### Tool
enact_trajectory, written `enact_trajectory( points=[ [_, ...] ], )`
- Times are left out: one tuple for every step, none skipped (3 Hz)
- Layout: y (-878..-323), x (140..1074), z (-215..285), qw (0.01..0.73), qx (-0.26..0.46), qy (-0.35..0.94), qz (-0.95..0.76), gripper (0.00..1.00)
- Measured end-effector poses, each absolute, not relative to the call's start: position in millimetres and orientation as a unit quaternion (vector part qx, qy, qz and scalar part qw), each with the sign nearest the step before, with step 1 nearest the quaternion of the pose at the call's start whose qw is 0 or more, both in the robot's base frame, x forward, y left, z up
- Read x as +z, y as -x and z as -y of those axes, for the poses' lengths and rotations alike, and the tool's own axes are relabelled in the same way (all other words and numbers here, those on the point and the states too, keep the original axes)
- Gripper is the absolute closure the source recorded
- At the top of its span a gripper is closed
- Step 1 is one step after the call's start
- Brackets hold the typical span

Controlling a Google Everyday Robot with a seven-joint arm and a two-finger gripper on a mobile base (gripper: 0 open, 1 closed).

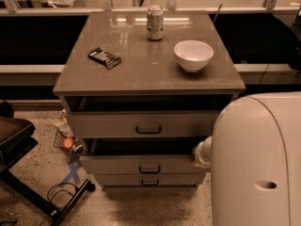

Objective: Open middle drawer

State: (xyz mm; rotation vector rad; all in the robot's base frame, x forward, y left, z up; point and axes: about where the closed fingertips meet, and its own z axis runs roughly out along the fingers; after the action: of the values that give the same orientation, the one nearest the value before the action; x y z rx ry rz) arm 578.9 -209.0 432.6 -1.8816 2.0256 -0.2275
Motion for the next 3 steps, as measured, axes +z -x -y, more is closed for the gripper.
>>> enact_trajectory(
  points=[
    [-546.7, 442.6, 209.6, 0.18, -0.07, 0.655, -0.73, 1.0],
    [-546.7, 442.6, 209.5, 0.18, -0.07, 0.655, -0.73, 1.0],
    [-546.3, 441.9, 209.0, 0.18, -0.07, 0.656, -0.73, 0.82]
  ],
)
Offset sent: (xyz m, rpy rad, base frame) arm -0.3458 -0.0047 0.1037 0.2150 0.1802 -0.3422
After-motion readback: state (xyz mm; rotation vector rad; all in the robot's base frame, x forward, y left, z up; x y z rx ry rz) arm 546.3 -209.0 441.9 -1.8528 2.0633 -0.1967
